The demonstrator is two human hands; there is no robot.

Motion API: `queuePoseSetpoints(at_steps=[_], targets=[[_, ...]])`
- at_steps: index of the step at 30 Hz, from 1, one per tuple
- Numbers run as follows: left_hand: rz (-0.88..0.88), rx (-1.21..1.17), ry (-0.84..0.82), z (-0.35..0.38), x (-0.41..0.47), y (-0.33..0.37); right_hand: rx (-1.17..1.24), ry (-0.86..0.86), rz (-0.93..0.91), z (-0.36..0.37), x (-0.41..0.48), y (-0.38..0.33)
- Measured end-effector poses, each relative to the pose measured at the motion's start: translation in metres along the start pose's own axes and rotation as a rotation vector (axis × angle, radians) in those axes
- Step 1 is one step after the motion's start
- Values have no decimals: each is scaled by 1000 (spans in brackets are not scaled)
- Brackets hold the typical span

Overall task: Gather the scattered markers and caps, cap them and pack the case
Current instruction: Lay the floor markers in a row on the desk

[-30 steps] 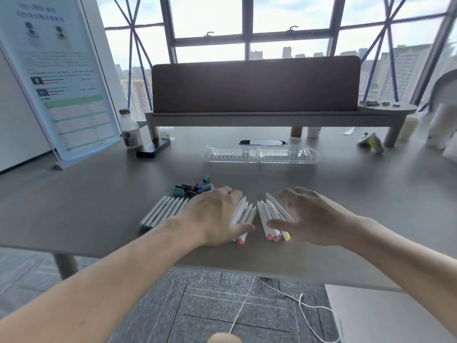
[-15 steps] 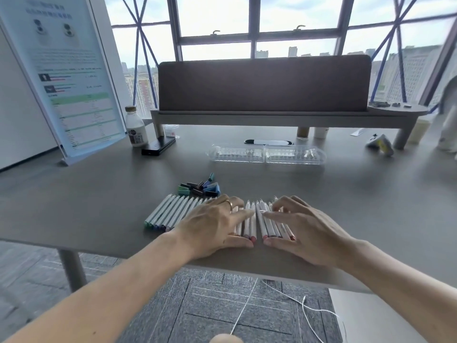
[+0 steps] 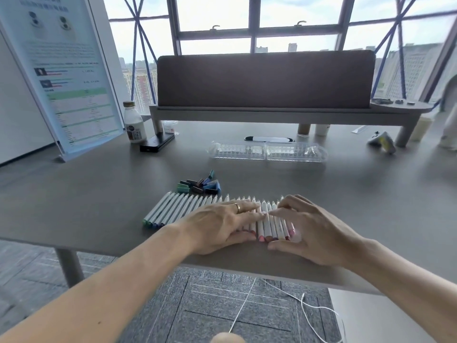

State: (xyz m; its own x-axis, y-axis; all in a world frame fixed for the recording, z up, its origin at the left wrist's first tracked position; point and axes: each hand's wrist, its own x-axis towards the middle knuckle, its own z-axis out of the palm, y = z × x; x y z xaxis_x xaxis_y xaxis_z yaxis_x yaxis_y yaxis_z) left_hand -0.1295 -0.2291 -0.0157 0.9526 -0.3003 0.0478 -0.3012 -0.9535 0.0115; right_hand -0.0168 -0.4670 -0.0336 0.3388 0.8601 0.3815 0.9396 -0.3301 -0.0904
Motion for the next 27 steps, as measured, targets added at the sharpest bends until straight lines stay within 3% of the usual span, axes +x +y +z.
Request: queuePoseSetpoints(at_steps=[5, 12, 16, 27], targets=[[-13, 22, 29, 3, 5, 6, 13, -45, -31, -8, -10, 10], [-72, -71, 85, 8, 10, 13, 96, 46, -26, 4, -1, 9], [-68, -51, 37, 1, 8, 13, 107, 60, -39, 6, 0, 8], [-88, 41, 23, -8, -8, 12, -35, -34, -4, -15, 10, -6]])
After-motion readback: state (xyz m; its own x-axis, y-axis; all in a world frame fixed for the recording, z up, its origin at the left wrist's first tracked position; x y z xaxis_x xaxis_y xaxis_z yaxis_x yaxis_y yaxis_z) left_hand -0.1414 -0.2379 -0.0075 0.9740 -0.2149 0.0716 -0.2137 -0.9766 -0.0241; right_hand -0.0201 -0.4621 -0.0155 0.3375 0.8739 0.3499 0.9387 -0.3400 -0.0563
